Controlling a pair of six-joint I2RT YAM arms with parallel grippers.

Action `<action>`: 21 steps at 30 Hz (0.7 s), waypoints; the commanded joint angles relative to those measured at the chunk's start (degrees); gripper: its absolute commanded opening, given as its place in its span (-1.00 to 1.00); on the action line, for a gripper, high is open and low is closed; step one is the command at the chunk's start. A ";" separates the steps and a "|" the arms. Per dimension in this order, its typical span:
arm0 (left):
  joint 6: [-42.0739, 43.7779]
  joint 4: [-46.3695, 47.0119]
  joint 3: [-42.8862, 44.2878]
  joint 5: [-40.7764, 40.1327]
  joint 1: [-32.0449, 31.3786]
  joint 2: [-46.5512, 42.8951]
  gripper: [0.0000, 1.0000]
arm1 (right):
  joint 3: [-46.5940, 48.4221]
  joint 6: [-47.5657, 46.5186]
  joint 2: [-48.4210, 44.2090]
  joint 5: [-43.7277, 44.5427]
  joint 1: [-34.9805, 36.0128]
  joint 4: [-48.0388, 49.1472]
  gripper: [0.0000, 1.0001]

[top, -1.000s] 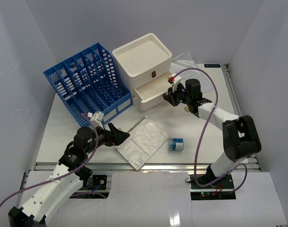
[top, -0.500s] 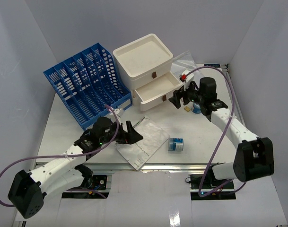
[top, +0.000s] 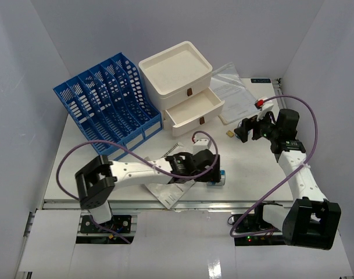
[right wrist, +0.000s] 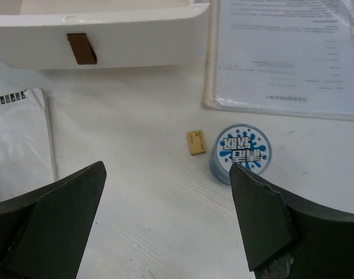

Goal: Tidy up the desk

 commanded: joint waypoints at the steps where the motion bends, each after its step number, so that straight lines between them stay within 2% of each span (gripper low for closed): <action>1: -5.52 -14.13 12.47 -9.74 -3.14 9.01 0.96 | -0.63 1.92 -2.64 -4.14 -2.87 0.57 0.87; 9: -9.33 -32.25 31.67 -12.50 -4.22 25.38 0.96 | -0.97 2.55 -3.48 -8.14 -4.92 0.05 0.86; 14: -10.55 -33.45 32.75 -13.44 -4.47 27.65 0.94 | -1.31 2.30 -3.96 -9.04 -5.42 -0.03 0.86; 19: -11.99 -33.32 31.96 -15.45 -4.47 27.32 0.44 | -1.51 2.28 -4.07 -10.18 -5.79 -0.06 0.87; 21: -11.82 -32.23 31.04 -15.95 -4.47 26.30 0.01 | -1.64 2.28 -4.13 -10.50 -5.91 -0.06 0.87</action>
